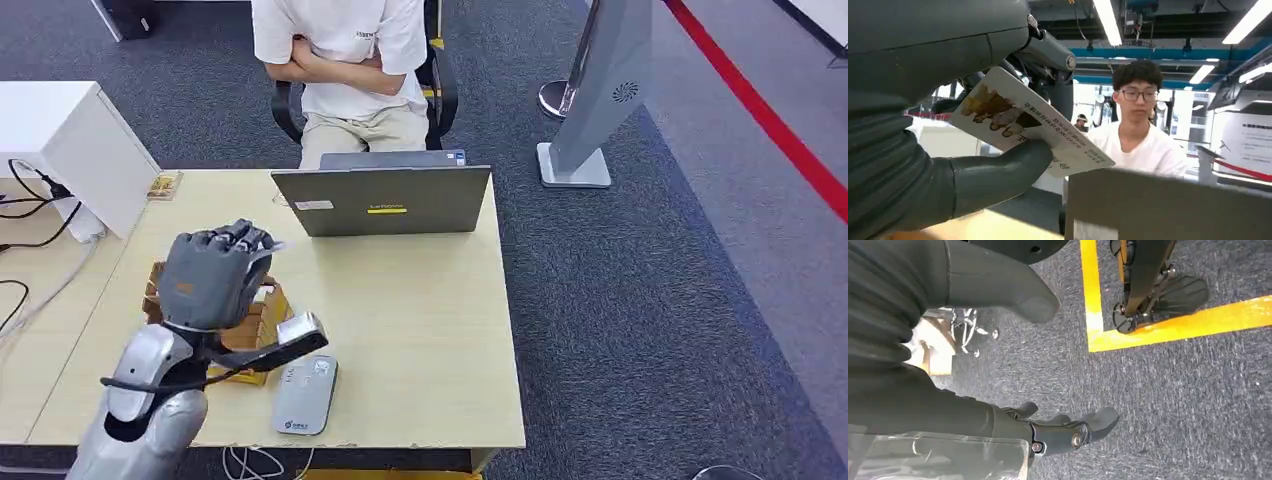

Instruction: Pass the card to the sensor for recognition and then transmit it.

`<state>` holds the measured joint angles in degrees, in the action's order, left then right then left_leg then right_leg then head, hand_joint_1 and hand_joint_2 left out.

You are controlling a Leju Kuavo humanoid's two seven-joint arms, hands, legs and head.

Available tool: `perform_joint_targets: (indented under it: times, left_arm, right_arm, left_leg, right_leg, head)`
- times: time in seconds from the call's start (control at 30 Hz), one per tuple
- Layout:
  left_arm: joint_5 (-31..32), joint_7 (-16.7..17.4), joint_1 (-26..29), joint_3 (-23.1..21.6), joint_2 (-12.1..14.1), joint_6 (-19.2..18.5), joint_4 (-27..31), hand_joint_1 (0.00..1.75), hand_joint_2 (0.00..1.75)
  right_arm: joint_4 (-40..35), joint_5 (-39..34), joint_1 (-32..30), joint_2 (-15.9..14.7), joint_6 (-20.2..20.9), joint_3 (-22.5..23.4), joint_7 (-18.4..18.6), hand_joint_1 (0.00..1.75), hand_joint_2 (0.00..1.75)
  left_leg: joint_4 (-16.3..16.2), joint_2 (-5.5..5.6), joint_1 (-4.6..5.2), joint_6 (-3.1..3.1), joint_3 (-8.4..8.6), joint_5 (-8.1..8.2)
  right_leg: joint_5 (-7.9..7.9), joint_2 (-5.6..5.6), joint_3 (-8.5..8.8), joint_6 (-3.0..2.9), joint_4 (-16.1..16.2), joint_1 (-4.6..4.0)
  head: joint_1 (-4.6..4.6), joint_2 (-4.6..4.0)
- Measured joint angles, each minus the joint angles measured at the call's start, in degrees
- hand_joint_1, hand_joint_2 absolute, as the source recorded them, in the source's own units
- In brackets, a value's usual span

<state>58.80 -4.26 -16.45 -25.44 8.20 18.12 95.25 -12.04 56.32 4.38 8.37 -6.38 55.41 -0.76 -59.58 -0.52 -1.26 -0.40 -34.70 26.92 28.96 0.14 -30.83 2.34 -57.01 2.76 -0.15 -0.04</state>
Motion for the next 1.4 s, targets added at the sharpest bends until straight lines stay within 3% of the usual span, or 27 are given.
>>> perform_joint_targets:
  times: [0.27,0.4,1.07,1.4]
  left_arm:
    - [1.15,-2.25,13.38,-0.63,0.55,2.84,5.55,1.75,1.75]
    - [1.59,-2.49,16.98,-1.22,0.76,3.34,6.85,1.75,1.75]
    - [3.52,-0.39,22.68,-1.25,0.17,3.61,7.44,1.75,1.75]
    - [6.14,3.74,22.65,-1.09,-1.55,2.84,3.83,1.75,1.75]
  right_arm:
    - [0.0,-1.14,-0.17,0.0,-0.07,1.75,-0.29,0.0,1.75]
    - [0.0,-1.14,-0.16,0.0,-0.07,2.12,-0.44,0.0,1.75]
    - [0.0,-0.59,-0.17,0.0,-0.15,2.93,-0.28,0.0,1.75]
    - [0.0,0.09,-0.17,0.13,-0.26,3.02,0.15,0.0,1.75]
  left_leg:
    - [0.02,0.02,-0.01,-0.03,0.0,0.05]
    - [0.02,0.04,-0.01,-0.03,0.0,0.05]
    - [0.02,0.06,-0.01,-0.03,0.04,0.05]
    - [0.02,0.06,-0.01,-0.04,0.05,0.05]
  right_leg:
    - [0.05,-0.03,0.01,0.0,0.01,0.0]
    - [0.05,-0.04,0.02,0.0,0.01,0.0]
    - [0.06,-0.06,0.08,0.02,0.01,0.0]
    - [0.06,-0.06,0.09,0.02,0.01,0.0]
  head:
    - [0.02,0.0]
    - [0.0,0.0]
    - [0.02,0.0]
    - [0.02,0.0]
